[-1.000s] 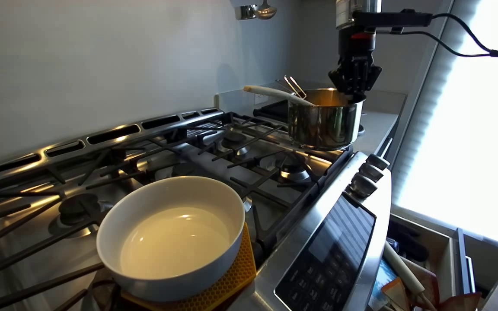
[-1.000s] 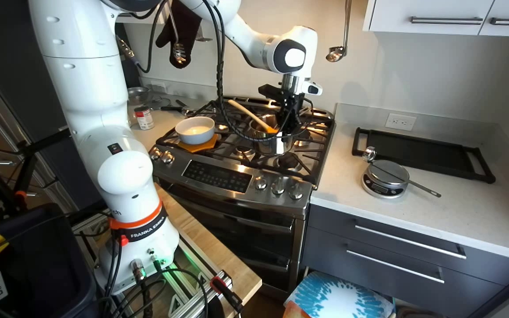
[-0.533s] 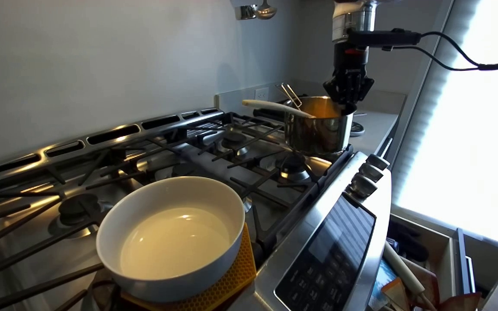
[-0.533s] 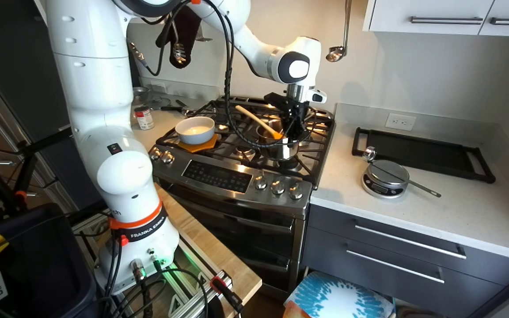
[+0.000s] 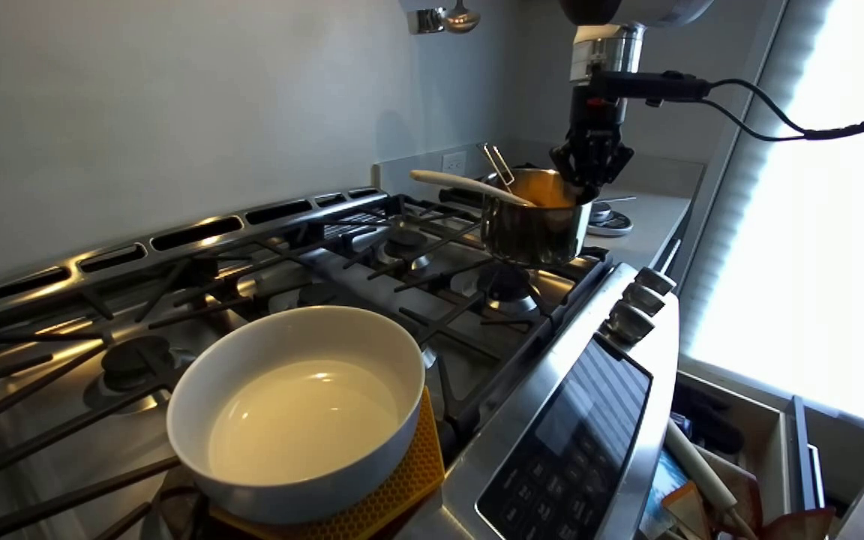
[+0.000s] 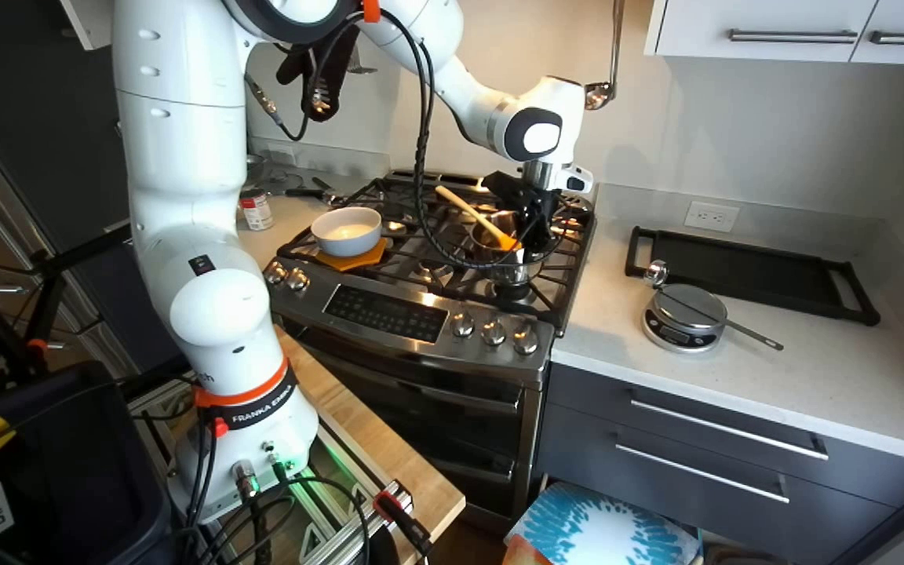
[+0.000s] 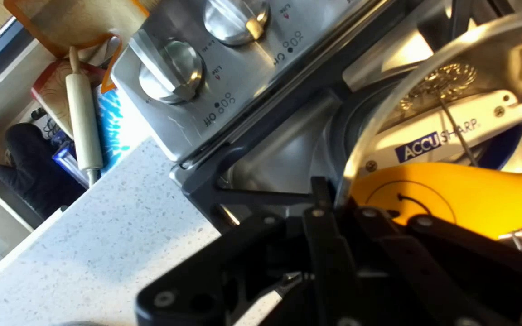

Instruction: Move the silver pot to the right

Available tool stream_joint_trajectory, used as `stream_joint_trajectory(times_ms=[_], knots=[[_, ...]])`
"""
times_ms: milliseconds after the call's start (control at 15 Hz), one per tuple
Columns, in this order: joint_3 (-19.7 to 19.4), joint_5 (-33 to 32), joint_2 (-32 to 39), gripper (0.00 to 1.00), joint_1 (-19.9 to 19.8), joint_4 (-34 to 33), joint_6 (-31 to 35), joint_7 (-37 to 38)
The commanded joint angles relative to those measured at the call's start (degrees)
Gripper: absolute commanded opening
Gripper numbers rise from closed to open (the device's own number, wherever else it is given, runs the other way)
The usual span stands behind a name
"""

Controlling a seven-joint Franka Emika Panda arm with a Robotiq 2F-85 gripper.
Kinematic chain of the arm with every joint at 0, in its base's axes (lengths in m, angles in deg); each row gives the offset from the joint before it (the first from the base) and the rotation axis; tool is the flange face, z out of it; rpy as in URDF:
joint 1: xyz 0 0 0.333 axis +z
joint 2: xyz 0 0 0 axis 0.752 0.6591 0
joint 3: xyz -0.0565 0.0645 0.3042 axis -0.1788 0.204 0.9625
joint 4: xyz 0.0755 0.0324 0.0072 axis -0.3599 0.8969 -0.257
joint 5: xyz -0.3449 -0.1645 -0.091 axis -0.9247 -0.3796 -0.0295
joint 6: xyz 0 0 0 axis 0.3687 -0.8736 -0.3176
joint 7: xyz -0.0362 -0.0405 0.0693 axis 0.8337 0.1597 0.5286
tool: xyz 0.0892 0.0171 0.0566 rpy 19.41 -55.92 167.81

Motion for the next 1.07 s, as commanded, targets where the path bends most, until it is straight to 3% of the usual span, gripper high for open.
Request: stream_joint_trajectory(times_ms=[0, 333, 600, 1000], knots=[[0.96, 4.02, 1.64, 0.32, -0.95, -2.8, -0.81, -2.58], [0.12, 2.65, -0.06, 0.69, -0.46, -3.41, -3.62, -0.7], [1.44, -1.91, -8.45, 0.97, 1.65, -0.06, -16.45, -4.38], [7.25, -15.91, -24.51, 1.0, 7.58, 8.85, -31.38, -1.4]])
